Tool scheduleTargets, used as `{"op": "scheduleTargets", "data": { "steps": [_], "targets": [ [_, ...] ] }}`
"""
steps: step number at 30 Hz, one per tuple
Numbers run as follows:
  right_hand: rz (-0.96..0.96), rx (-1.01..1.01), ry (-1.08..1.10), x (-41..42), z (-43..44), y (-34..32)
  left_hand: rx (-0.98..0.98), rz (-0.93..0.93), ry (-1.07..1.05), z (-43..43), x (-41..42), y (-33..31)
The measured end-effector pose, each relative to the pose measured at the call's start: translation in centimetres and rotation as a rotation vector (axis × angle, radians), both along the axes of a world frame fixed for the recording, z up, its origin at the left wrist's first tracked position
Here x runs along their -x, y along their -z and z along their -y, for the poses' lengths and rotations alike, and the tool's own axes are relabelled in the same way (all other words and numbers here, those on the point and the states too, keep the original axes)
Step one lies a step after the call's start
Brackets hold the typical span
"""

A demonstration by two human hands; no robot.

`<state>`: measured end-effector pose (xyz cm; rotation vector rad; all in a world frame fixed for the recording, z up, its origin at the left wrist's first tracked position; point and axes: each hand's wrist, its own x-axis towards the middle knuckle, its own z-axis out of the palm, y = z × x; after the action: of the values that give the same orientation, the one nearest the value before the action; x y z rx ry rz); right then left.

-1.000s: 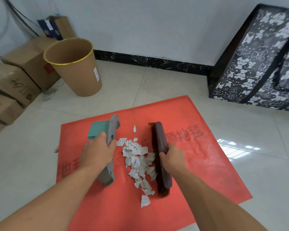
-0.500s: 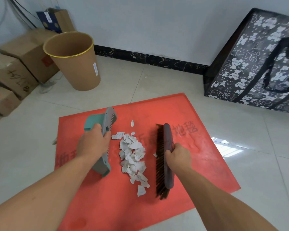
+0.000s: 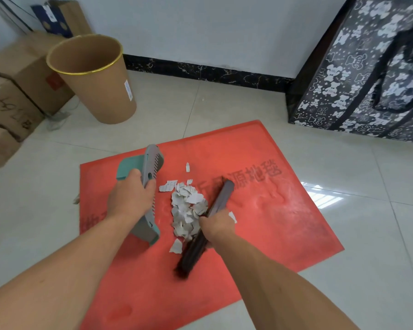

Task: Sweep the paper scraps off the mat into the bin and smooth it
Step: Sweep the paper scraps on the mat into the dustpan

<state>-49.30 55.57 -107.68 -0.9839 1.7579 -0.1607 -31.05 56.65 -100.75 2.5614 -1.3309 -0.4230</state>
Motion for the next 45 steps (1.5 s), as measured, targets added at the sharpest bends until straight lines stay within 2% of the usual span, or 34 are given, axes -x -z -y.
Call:
{"op": "scheduleTargets", "data": {
  "steps": [3, 6, 13, 19, 21, 26, 30, 37, 45],
  "targets": [
    [0.019, 0.051, -0.021, -0.8, 0.7, 0.6, 0.006, 0.005, -0.003, 0.0, -0.3, 0.2],
    [-0.051, 0.108, -0.079, -0.5, 1.1, -0.4, 0.009, -0.004, -0.012, 0.0, -0.7, 0.3],
    [-0.384, 0.244, -0.335, 4.0, 4.1, -3.4, -0.004, 0.005, -0.014, 0.0, -0.5, 0.0],
    [-0.659, 0.301, -0.522, 6.1, 4.4, -2.4, 0.006, 0.002, -0.017, -0.1, -0.6, 0.2],
    [-0.643, 0.312, -0.56, 6.0, 3.6, -1.4, 0.023, 0.003, -0.029, -0.2, -0.7, 0.2],
    [-0.402, 0.347, -0.573, 3.4, 2.7, -0.1, 0.032, -0.012, -0.045, -0.4, -0.9, -0.1],
    [-0.315, 0.411, -0.571, 2.7, 2.8, 0.2, 0.078, -0.041, -0.056, -0.7, -1.3, 0.3],
    [-0.396, 0.494, -0.554, 4.7, 5.7, -1.3, 0.102, -0.041, -0.108, -1.6, -2.9, -1.0],
    [-0.461, 0.491, -0.508, 5.2, 9.0, -1.6, 0.217, -0.249, -0.274, -4.3, -8.1, -1.0]
  ]
}}
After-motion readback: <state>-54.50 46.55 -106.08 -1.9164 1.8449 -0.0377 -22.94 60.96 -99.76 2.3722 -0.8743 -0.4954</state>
